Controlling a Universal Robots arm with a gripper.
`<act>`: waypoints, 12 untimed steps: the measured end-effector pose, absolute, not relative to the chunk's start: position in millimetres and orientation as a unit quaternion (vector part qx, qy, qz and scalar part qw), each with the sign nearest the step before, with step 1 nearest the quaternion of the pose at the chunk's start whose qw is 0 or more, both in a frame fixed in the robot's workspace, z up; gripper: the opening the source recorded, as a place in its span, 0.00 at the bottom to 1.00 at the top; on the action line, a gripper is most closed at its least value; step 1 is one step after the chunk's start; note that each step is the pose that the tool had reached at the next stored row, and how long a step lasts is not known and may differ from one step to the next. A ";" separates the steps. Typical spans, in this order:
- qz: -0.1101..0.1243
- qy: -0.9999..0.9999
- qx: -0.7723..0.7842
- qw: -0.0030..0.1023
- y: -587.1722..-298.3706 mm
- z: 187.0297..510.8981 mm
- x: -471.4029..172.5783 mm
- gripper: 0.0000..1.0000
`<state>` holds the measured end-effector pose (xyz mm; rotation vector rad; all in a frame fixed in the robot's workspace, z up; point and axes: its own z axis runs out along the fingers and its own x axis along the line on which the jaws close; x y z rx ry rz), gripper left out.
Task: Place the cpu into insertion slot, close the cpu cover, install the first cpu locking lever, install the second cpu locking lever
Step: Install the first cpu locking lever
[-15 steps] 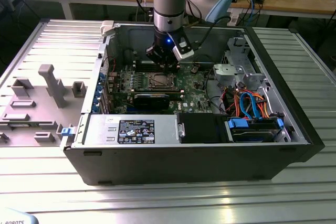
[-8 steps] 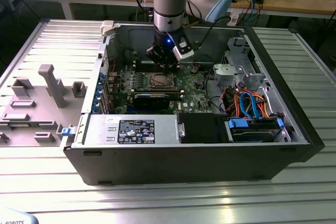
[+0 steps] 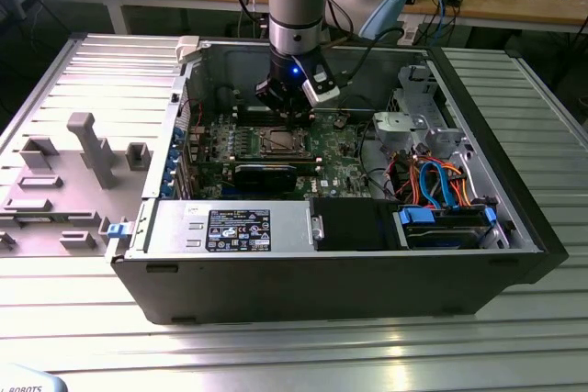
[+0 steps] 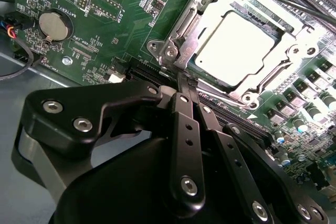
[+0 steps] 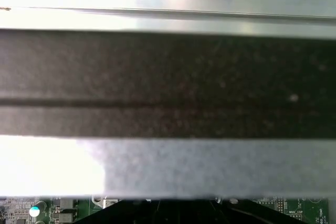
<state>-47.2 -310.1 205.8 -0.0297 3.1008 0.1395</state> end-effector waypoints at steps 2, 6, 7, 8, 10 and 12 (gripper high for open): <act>0.045 0.999 -0.010 0.019 -310.1 205.8 -47.2 0.11; 0.045 0.999 -0.010 0.019 -310.1 205.9 -47.2 0.11; 0.045 0.999 -0.010 0.019 -310.1 205.9 -47.2 0.11; 0.044 0.999 -0.010 0.019 -310.1 205.9 -47.1 0.11; 0.043 0.999 -0.010 0.019 -310.1 205.7 -46.9 0.11; 0.041 0.999 -0.010 0.019 -310.1 205.5 -46.7 0.11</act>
